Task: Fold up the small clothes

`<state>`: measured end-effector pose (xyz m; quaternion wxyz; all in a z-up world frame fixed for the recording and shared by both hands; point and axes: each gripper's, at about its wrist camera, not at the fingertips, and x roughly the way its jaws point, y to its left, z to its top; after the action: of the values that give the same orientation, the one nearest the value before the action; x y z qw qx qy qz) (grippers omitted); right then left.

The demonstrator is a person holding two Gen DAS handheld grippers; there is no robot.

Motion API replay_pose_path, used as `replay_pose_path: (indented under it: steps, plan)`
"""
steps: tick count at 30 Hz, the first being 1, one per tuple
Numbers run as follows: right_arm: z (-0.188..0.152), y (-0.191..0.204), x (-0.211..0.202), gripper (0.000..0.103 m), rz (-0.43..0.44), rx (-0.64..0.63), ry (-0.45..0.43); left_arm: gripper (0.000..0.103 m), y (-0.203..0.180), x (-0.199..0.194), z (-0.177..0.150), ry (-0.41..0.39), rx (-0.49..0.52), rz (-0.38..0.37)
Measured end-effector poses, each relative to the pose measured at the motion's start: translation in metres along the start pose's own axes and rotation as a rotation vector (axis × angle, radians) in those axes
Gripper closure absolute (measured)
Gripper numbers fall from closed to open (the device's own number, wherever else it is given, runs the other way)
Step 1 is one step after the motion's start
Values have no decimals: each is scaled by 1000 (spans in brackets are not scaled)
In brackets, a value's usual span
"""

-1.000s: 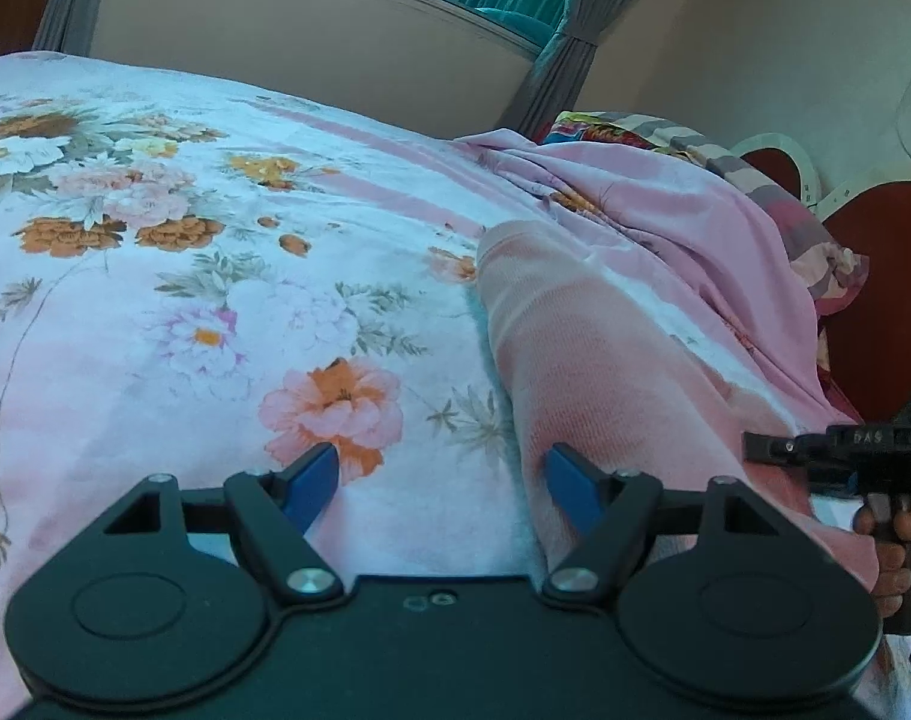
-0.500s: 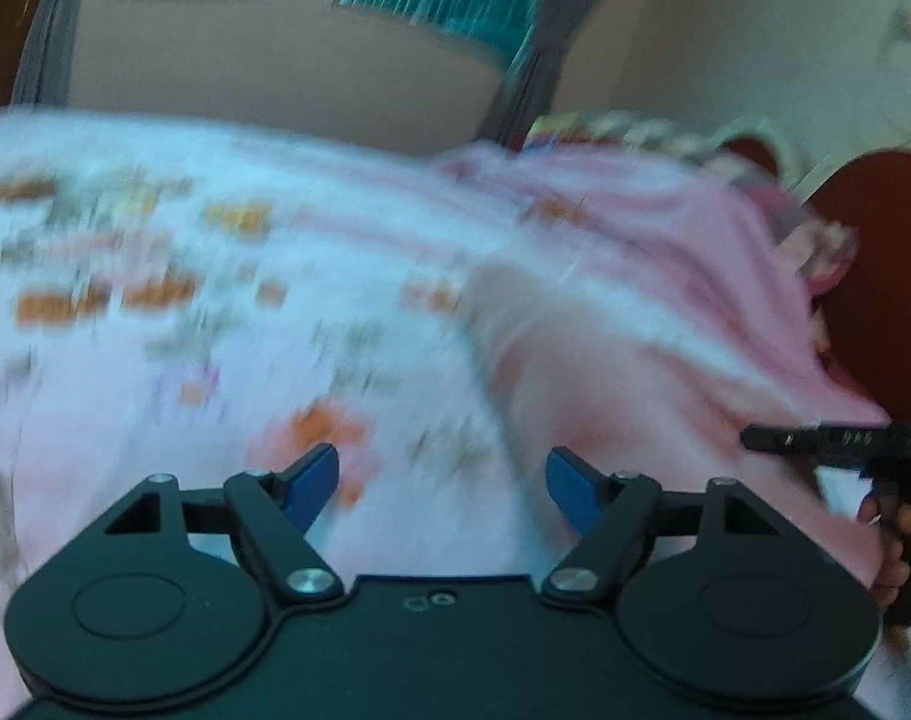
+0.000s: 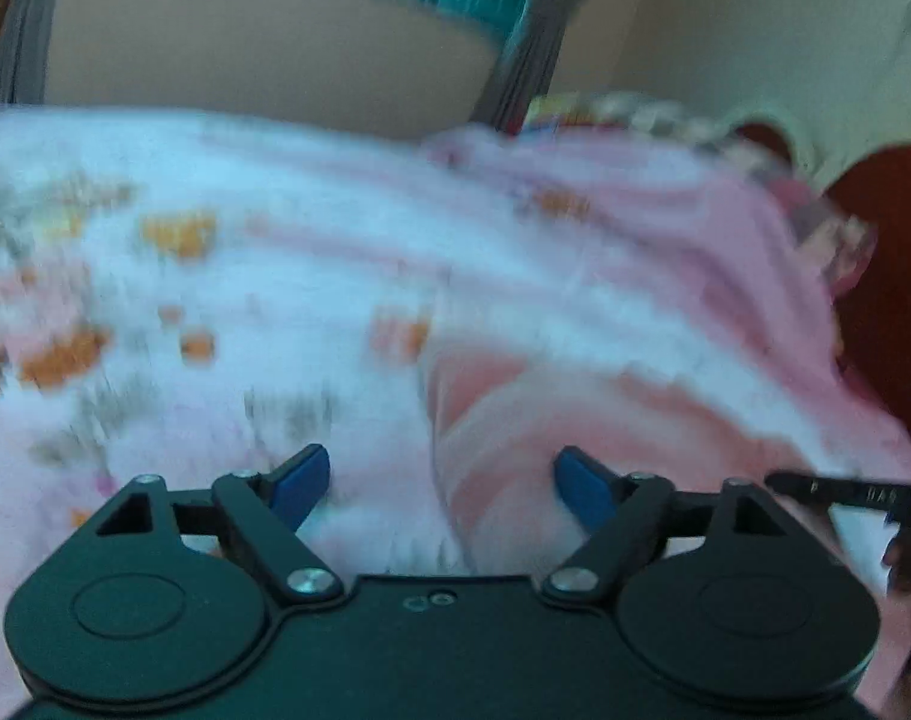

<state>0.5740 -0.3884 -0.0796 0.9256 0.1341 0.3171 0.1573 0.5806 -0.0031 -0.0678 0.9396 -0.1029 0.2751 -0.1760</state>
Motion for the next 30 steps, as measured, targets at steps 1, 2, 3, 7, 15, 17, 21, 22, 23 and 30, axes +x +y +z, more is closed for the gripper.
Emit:
replay_pose_path:
  steps: [1, 2, 3, 7, 15, 17, 21, 22, 23, 30]
  plan:
    - [2, 4, -9, 95, 7, -15, -31, 22, -2, -8, 2, -30, 7, -8]
    - [1, 10, -22, 92, 7, -32, -62, 22, -4, -12, 4, -32, 8, -26]
    - [-1, 13, -34, 89, 16, -22, -75, 22, -7, -11, 3, -10, 16, -31]
    - [-22, 19, -59, 84, 29, 22, -34, 20, -17, 10, -15, 131, 91, 62]
    - [-76, 19, -141, 59, 140, 226, -93, 22, -9, -107, -52, -38, 14, 45]
    - [-88, 24, -141, 59, 176, 267, -57, 22, -4, -126, -72, -36, -32, 30]
    - [-96, 28, -122, 59, 217, 358, -5, 22, 2, -120, -86, 45, -81, 34]
    - [-96, 28, -113, 60, 210, 383, 29, 22, 1, -115, -89, 63, -77, 39]
    - [-95, 26, -105, 59, 183, 422, 69, 22, -1, -112, -90, 69, -72, 41]
    - [-82, 17, -101, 93, 179, 473, 23, 22, -8, -108, -88, 96, -44, 81]
